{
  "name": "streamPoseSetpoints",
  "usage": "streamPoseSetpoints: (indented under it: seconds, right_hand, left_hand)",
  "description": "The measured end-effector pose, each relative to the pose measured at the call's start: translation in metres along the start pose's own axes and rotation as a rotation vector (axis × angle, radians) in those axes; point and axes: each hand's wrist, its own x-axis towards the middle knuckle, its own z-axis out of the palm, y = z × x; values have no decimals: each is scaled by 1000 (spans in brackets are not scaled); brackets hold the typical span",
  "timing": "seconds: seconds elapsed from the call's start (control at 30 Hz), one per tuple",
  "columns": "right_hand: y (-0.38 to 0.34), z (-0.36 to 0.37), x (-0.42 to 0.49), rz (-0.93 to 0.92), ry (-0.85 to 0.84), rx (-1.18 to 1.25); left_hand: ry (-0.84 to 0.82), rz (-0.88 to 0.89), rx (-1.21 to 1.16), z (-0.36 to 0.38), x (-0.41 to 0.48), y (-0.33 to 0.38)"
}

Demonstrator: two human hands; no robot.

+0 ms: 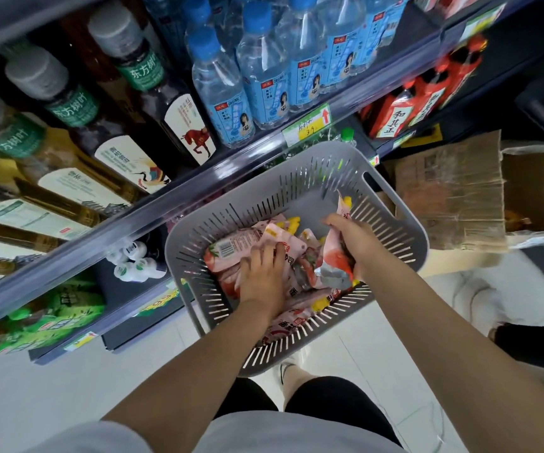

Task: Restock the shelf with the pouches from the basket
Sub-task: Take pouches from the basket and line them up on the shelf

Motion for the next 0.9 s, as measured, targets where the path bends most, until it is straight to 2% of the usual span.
streamPoseSetpoints:
  seconds: [0.23,0.37,0.53,0.7,0.9]
  right_hand:
    - [0,0,-7,25,-50,31]
    - [-1,-3,-10,-21,-110,-41]
    - [-1,-13,-6,-41,-67,-142]
    - [-1,-12,-8,-43,-72,-123]
    - [0,-4,-16,-11,-163,-65]
  left_hand:
    - [-73,-50,108,0,6,4]
    - [-142,-84,222,-4,7,9]
    - [-129,21,418,0,1,-6]
    - [-175,52,418,-3,5,-16]
    - [-102,129,321,-7,12,-27]
